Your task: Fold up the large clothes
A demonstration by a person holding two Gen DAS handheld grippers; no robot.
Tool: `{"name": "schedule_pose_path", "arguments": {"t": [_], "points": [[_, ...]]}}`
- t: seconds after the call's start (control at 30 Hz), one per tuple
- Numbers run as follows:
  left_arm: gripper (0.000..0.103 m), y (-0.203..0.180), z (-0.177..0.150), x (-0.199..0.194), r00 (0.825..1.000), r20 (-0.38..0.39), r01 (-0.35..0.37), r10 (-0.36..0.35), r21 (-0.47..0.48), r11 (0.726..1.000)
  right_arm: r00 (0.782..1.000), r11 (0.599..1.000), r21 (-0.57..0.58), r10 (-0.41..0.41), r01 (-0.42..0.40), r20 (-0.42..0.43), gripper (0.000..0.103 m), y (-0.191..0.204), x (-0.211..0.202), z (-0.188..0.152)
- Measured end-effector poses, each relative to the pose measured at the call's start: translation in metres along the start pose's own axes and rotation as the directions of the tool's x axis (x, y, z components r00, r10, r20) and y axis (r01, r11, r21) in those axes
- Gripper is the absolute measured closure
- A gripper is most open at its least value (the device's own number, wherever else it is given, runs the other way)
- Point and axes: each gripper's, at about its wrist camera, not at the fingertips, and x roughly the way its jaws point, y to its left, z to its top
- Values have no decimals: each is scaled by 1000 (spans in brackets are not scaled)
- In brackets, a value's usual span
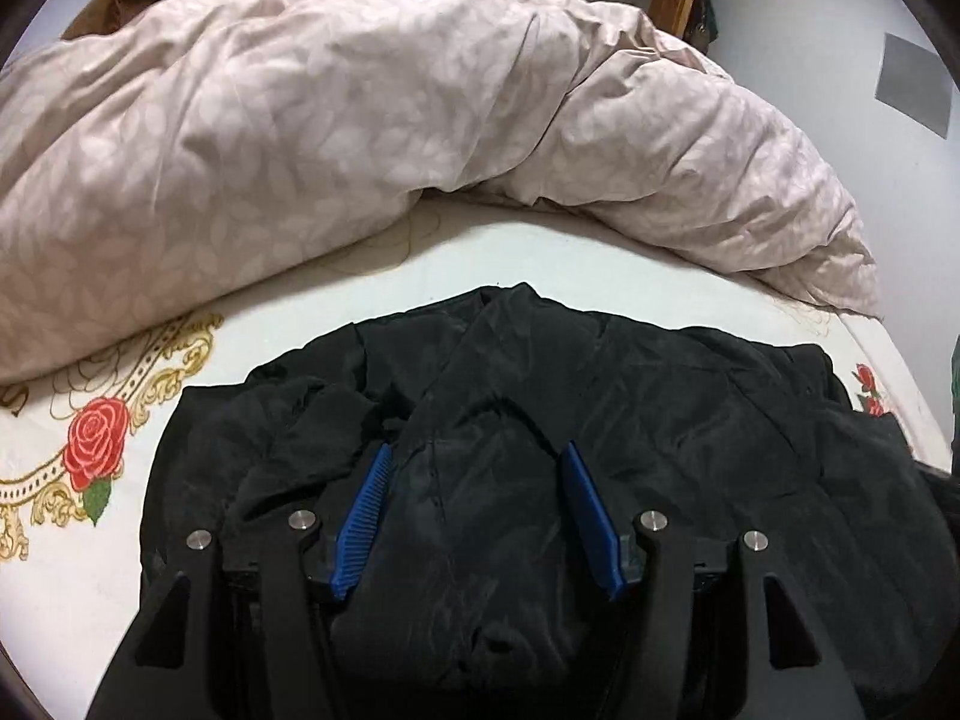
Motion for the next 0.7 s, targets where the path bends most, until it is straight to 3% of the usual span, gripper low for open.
{"name": "schedule_pose_path", "arguments": {"t": [0.17,0.33,0.4,0.47,0.57,0.7], "points": [[43,-1,13,-13,999,-39,1,-1,3,1000,999,999,0,-34,34,-6,85,8,-24,10],[43,-8,6,-77,996,61,60,-61,12,998,986,997,-44,69,-63,151,79,37,-107,-1],[43,-13,-5,-91,994,65,89,-90,11,996,981,992,-75,116,-105,157,73,51,-119,-16],[43,-19,-19,-92,994,47,102,-103,23,995,983,985,-117,141,-127,116,73,68,-112,-34],[42,-23,-40,-66,995,-48,88,-88,7,996,995,989,-117,97,-95,5,73,66,-71,-58],[41,-27,-50,-52,997,-58,58,-56,34,998,997,987,-144,77,-74,16,74,60,-53,-63]]}}
